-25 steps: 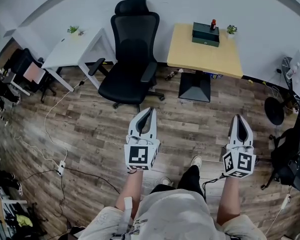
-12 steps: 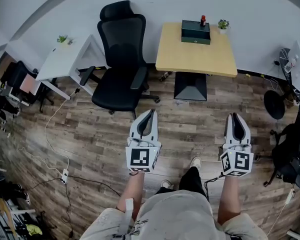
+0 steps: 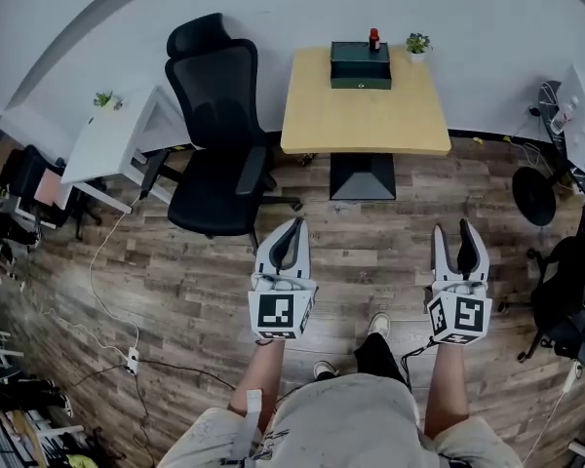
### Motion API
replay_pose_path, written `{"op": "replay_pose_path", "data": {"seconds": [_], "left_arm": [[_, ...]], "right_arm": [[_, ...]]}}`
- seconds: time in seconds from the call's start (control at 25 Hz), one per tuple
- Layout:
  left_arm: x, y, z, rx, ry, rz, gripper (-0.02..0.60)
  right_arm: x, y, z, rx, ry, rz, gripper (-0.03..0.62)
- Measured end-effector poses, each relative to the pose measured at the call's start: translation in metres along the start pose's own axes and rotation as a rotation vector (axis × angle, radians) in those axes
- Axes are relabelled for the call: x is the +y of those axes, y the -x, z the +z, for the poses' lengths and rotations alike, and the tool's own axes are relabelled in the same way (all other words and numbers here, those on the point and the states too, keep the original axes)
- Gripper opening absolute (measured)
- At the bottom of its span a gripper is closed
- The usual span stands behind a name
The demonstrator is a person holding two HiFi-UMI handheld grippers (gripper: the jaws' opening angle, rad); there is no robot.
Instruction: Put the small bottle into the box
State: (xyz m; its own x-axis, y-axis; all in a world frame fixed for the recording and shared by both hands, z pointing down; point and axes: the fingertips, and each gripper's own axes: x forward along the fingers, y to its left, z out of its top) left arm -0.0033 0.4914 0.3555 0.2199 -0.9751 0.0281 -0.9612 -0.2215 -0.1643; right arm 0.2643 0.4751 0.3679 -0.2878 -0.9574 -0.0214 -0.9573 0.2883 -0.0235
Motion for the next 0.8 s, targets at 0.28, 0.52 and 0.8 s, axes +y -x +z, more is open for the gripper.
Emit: {"op": "replay_pose_path", "data": {"seconds": [0.28,0.52,0.8], "left_arm": [[-0.022,-0.071,0.001,0.019,0.033,0.014,0.008],[-0.042,-0.125,0.013,0.005,0.03,0.036,0.008],[-0.049,-0.156,0.022,-0.001,0.025,0.065,0.008]], "right_arm": [[-0.053,-0.043,0.0,0.001,-0.014,-0.002,0.222],[-0.1,-0.078,0.003,0.002,-0.028,0.01,0.222],[-0.128,-0.107,0.005,0.006,-0.021,0.034,0.222]]}}
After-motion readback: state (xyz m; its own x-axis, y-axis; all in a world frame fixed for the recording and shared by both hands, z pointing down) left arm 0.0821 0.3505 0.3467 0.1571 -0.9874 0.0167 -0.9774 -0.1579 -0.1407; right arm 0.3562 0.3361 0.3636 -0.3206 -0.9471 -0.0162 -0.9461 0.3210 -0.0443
